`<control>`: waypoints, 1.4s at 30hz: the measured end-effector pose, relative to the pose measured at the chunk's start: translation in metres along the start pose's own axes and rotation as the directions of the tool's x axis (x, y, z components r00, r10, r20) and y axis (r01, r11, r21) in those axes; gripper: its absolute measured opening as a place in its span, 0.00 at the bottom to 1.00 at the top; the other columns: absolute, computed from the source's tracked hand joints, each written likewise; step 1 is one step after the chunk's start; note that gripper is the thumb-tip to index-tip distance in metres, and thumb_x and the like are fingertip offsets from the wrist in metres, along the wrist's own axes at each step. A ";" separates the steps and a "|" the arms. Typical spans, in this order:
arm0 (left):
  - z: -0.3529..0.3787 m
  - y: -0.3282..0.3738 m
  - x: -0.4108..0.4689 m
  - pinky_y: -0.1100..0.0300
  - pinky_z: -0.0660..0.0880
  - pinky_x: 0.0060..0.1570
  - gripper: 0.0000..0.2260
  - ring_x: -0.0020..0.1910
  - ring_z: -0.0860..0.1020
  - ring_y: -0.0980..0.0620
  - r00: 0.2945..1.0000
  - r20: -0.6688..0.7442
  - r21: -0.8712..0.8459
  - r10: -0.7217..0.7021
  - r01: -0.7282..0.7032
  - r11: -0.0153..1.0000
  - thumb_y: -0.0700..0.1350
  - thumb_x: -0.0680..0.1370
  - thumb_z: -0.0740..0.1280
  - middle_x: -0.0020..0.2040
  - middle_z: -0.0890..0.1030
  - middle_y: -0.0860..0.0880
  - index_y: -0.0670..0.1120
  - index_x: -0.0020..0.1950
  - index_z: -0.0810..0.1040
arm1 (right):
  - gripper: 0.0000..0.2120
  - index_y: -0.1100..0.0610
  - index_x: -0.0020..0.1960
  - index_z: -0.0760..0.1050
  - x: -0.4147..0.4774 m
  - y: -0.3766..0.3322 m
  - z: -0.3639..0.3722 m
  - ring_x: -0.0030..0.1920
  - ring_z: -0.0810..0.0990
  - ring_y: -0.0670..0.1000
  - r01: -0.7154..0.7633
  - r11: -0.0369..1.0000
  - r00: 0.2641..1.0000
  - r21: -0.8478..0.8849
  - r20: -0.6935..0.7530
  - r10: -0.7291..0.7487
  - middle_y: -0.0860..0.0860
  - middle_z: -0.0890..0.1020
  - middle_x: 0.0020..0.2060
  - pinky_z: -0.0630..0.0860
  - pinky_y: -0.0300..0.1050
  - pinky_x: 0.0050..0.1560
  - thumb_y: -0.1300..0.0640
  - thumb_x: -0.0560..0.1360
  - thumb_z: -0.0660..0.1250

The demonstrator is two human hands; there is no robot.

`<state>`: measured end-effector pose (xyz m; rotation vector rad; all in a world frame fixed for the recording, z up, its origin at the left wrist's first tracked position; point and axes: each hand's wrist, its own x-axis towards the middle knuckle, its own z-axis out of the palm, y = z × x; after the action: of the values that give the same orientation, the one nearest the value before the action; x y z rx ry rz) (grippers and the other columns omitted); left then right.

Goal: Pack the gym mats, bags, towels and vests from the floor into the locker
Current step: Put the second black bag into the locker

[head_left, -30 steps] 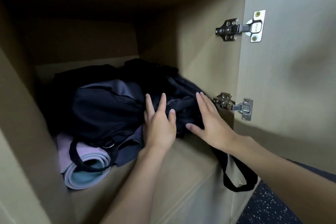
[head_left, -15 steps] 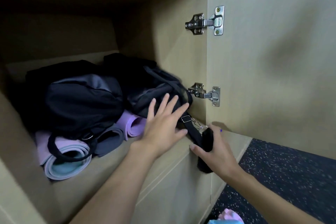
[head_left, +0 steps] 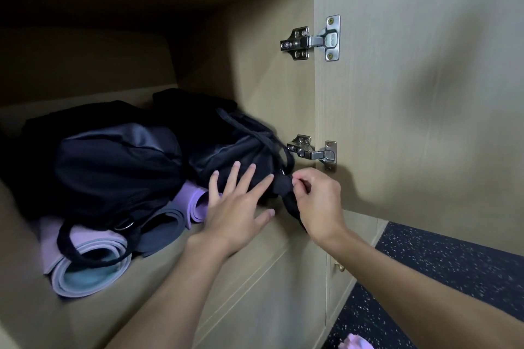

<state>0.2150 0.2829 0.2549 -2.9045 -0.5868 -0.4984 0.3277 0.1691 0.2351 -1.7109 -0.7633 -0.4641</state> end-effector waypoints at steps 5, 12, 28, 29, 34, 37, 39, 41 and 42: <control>0.008 -0.011 0.002 0.45 0.30 0.74 0.29 0.79 0.32 0.51 1.000 -0.009 0.020 -0.004 0.004 1.000 0.63 0.82 0.55 0.82 0.38 0.53 0.60 0.81 0.49 | 0.06 0.63 0.47 0.82 0.020 0.007 0.036 0.42 0.79 0.55 0.019 0.995 1.000 -0.096 -0.007 -0.020 0.55 0.82 0.41 0.72 0.43 0.45 0.66 0.77 0.65; 0.012 -0.021 0.014 0.48 0.31 0.75 0.29 0.78 0.31 0.54 0.999 -0.028 -0.006 -0.034 0.034 0.999 0.57 0.82 0.57 0.81 0.33 0.49 0.60 0.81 0.49 | 0.18 0.53 0.63 0.75 -0.008 0.017 0.020 0.58 0.78 0.58 0.229 0.864 0.912 -0.449 0.408 -0.029 0.52 0.81 0.57 0.73 0.50 0.53 0.46 0.78 0.67; 0.012 -0.034 0.029 0.53 0.33 0.75 0.31 0.78 0.35 0.59 0.994 -0.071 -0.120 -0.078 0.069 0.990 0.62 0.81 0.57 0.81 0.36 0.55 0.62 0.80 0.47 | 0.03 0.59 0.45 0.80 0.044 0.030 0.071 0.43 0.80 0.56 0.113 0.991 0.994 -0.075 -0.006 -0.114 0.53 0.82 0.42 0.74 0.48 0.42 0.60 0.74 0.73; 0.013 -0.035 0.029 0.53 0.34 0.75 0.31 0.78 0.35 0.59 0.994 -0.073 -0.118 -0.079 0.070 0.991 0.62 0.81 0.57 0.81 0.36 0.54 0.62 0.80 0.47 | 0.03 0.59 0.46 0.82 0.041 0.034 0.067 0.46 0.79 0.58 0.154 0.976 0.988 -0.151 0.038 -0.150 0.54 0.82 0.45 0.75 0.49 0.43 0.60 0.73 0.73; 0.013 -0.035 0.031 0.52 0.35 0.76 0.31 0.79 0.35 0.58 0.994 -0.067 -0.106 -0.088 0.080 0.991 0.62 0.81 0.57 0.81 0.36 0.54 0.62 0.80 0.47 | 0.11 0.55 0.55 0.82 0.015 0.036 0.045 0.55 0.72 0.61 0.322 0.811 0.939 -0.489 0.271 -0.210 0.56 0.75 0.57 0.71 0.52 0.51 0.53 0.76 0.69; 0.013 -0.034 0.031 0.52 0.36 0.76 0.31 0.79 0.36 0.58 0.994 -0.056 -0.101 -0.092 0.086 0.991 0.61 0.81 0.57 0.81 0.36 0.54 0.62 0.80 0.47 | 0.24 0.54 0.71 0.70 -0.001 0.029 0.035 0.68 0.61 0.57 0.273 0.788 0.905 -0.552 0.426 -0.016 0.54 0.67 0.68 0.60 0.51 0.64 0.47 0.81 0.50; 0.013 -0.033 0.031 0.52 0.36 0.76 0.31 0.79 0.36 0.58 0.994 -0.049 -0.097 -0.098 0.092 0.991 0.61 0.81 0.58 0.81 0.36 0.54 0.62 0.80 0.47 | 0.34 0.57 0.77 0.62 -0.010 0.023 0.029 0.75 0.53 0.57 0.236 0.811 0.899 -0.535 0.437 0.026 0.57 0.60 0.75 0.52 0.51 0.73 0.44 0.77 0.39; 0.012 -0.033 0.031 0.52 0.35 0.76 0.31 0.79 0.36 0.58 0.994 -0.044 -0.103 -0.102 0.097 0.990 0.61 0.81 0.58 0.81 0.36 0.54 0.62 0.80 0.47 | 0.36 0.58 0.80 0.55 -0.020 0.020 0.025 0.79 0.46 0.56 0.215 0.846 0.909 -0.488 0.418 0.010 0.58 0.53 0.79 0.44 0.52 0.77 0.44 0.76 0.36; 0.012 -0.033 0.031 0.52 0.35 0.76 0.31 0.79 0.36 0.58 0.994 -0.043 -0.105 -0.102 0.097 0.990 0.61 0.81 0.58 0.81 0.36 0.54 0.62 0.80 0.47 | 0.36 0.58 0.80 0.55 -0.026 0.019 0.023 0.79 0.44 0.55 0.211 0.864 0.922 -0.457 0.387 -0.020 0.58 0.52 0.80 0.45 0.53 0.77 0.44 0.77 0.37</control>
<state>0.2324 0.3265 0.2567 -2.9603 -0.7234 -0.6281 0.3210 0.1819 0.1985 -2.2815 -1.0965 -0.4480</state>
